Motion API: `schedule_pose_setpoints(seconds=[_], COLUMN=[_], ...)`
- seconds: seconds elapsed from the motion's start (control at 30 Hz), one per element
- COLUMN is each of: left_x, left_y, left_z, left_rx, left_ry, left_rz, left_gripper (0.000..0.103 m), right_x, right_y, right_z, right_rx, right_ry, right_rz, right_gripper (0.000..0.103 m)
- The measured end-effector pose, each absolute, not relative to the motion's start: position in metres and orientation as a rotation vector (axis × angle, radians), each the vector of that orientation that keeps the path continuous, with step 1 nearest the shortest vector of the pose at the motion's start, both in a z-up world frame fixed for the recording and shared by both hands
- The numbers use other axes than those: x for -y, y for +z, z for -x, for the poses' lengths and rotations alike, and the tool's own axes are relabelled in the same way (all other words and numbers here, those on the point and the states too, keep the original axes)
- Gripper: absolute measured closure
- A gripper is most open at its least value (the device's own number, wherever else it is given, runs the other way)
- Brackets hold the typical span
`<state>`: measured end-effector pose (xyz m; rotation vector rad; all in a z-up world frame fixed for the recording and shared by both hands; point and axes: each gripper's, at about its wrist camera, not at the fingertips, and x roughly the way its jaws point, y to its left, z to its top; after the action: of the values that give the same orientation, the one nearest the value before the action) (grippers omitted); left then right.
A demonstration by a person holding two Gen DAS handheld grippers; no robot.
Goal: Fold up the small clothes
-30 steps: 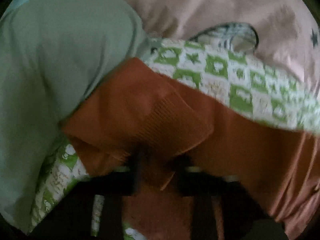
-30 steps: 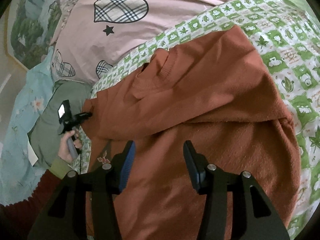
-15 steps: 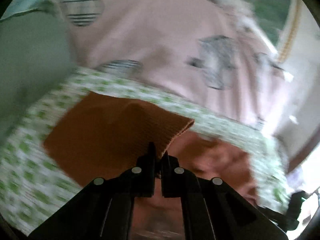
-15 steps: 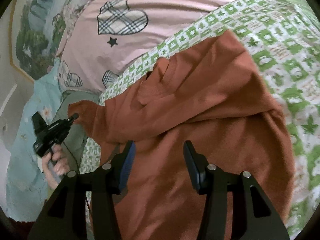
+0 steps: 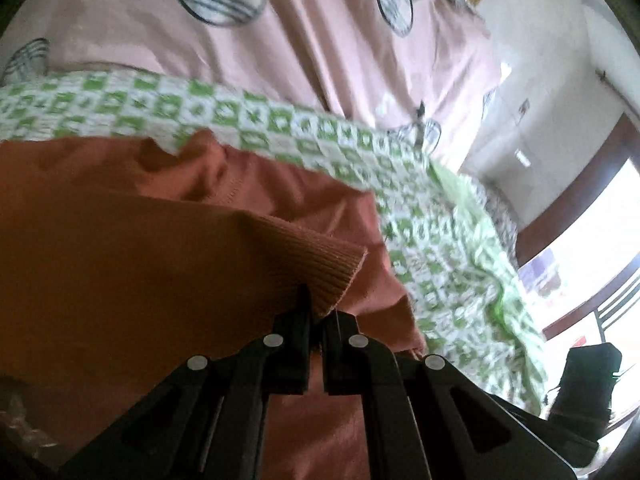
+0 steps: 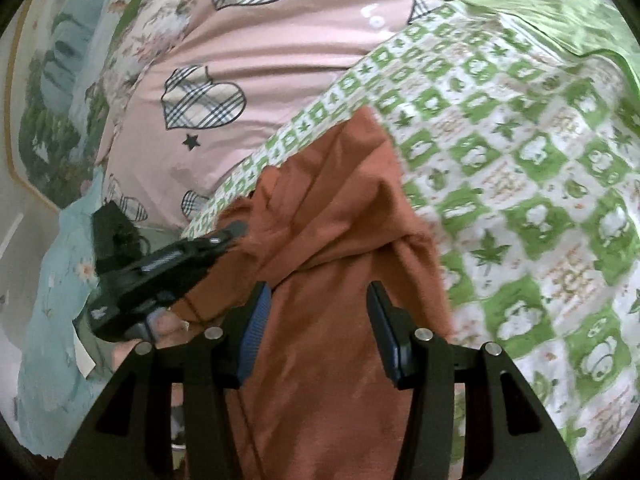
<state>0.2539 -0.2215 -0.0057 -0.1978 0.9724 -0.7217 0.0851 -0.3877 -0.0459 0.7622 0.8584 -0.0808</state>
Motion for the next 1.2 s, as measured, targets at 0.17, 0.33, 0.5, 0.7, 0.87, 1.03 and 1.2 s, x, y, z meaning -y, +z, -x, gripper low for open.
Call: schedule_pose_setpoints(seconds=[0.17, 0.33, 0.5, 0.7, 0.87, 1.03, 1.2], left_x=[0.227, 0.171, 0.071, -0.043, -0.085, -0.075, -0.061], left_y=[-0.039, -0.034, -0.022, -0.042, -0.064, -0.066, -0.068], left_z=[-0.258, -0.238, -0.218, -0.232, -0.259, -0.277, -0.291], left_rx=[-1.068, -1.029, -0.957, -0.952, -0.967, -0.955, -0.939], left_ry=[-0.722, -0.669, -0.485, -0.18, -0.055, -0.042, -0.019], left_rz=[0.202, 0.217, 0.227, 0.206, 0.208, 0.174, 0.149], left_gripper=[0.084, 0.048, 0.039, 0.039, 0.039, 0.039, 0.039], right_x=[0.391, 0.378, 0.36, 0.356, 0.351, 0.337, 0.334], right_y=[-0.047, -0.055, -0.073, -0.091, -0.108, -0.112, -0.106], right_z=[-0.088, -0.11, -0.15, -0.188, -0.214, -0.221, -0.218], right_rx=[-0.858, -0.883, -0.93, -0.947, -0.994, -1.019, -1.022], right_ry=[-0.077, -0.031, 0.009, -0.055, -0.059, -0.026, -0.036], right_rz=[-0.768, -0.755, -0.718, -0.648, -0.629, -0.601, -0.571], right_gripper=[0.052, 0.052, 0.052, 0.052, 0.055, 0.092, 0.093])
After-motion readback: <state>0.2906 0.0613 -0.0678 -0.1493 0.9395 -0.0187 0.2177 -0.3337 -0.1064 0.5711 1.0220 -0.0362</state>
